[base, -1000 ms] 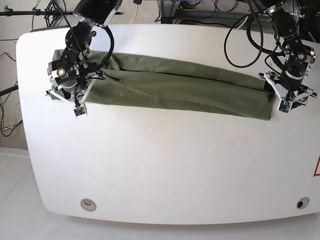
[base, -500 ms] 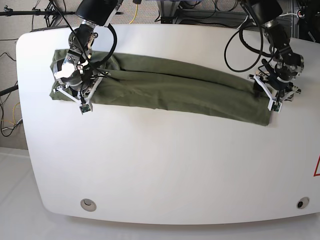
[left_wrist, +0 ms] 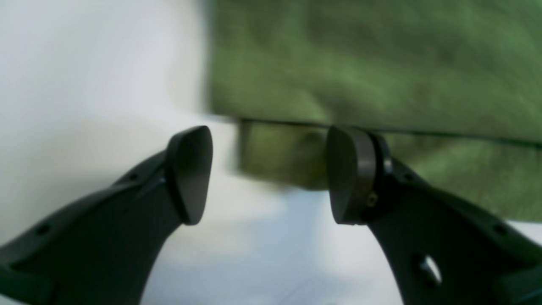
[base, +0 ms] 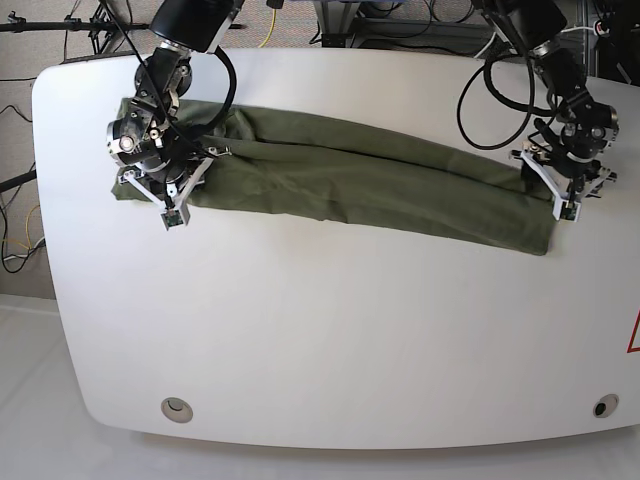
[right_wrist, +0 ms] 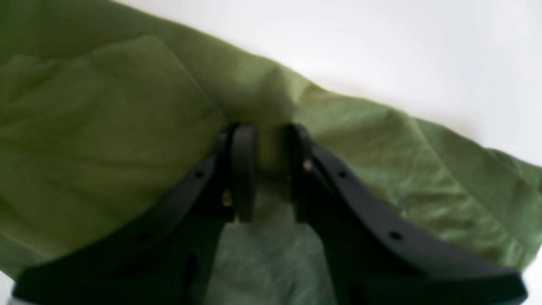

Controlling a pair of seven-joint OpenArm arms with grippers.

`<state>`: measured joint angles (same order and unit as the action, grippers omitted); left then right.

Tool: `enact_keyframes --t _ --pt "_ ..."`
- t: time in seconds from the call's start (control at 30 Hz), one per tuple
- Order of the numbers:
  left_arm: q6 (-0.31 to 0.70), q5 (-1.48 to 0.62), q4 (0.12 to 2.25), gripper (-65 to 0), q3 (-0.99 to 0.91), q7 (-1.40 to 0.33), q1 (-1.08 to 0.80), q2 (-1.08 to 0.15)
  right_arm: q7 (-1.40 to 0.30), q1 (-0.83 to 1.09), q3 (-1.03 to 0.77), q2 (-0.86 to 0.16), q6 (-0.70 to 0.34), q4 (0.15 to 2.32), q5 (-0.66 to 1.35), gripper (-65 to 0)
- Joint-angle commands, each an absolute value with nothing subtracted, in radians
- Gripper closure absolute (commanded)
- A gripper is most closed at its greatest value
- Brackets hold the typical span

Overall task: Fold the T-shirt properly
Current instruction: 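Drag the strip end in the right gripper along the table, straightening it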

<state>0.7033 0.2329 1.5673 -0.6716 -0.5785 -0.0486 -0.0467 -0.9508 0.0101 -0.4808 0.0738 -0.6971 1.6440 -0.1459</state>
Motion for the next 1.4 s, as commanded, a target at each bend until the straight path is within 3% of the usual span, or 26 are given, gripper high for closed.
enact_keyframes --t 0.0,0.3,0.57,0.9,0.97,1.37 --pt "0.698 0.161 1.608 -39.0 -0.691 -0.543 -0.034 -0.07 -0.889 -0.007 -0.463 0.07 -0.698 1.562 -0.189 -10.5" --pt "0.698 0.097 1.615 -37.4 -0.656 -0.52 -0.06 -0.092 -0.833 -0.052 -0.462 0.066 -0.698 1.412 -0.251 -4.9" --pt "0.698 0.102 1.637 -37.9 -0.653 -0.524 -0.077 -0.113 -0.847 -0.062 -0.47 0.064 -0.698 1.418 -0.252 -5.4" --pt "0.698 0.118 1.653 -37.3 -0.647 -0.515 -0.065 -0.154 -0.904 0.029 -0.423 0.098 -0.698 1.701 -0.241 -6.4" --pt "0.698 0.13 1.632 -37.3 -0.64 -0.528 -0.022 -0.153 -1.004 0.061 -0.366 0.136 -0.698 1.83 -0.196 -7.3" --pt "0.698 0.129 1.6 -37.5 -0.641 -0.532 0.022 -0.133 -1.114 0.115 -0.291 0.157 -0.698 1.963 -0.155 -7.5"
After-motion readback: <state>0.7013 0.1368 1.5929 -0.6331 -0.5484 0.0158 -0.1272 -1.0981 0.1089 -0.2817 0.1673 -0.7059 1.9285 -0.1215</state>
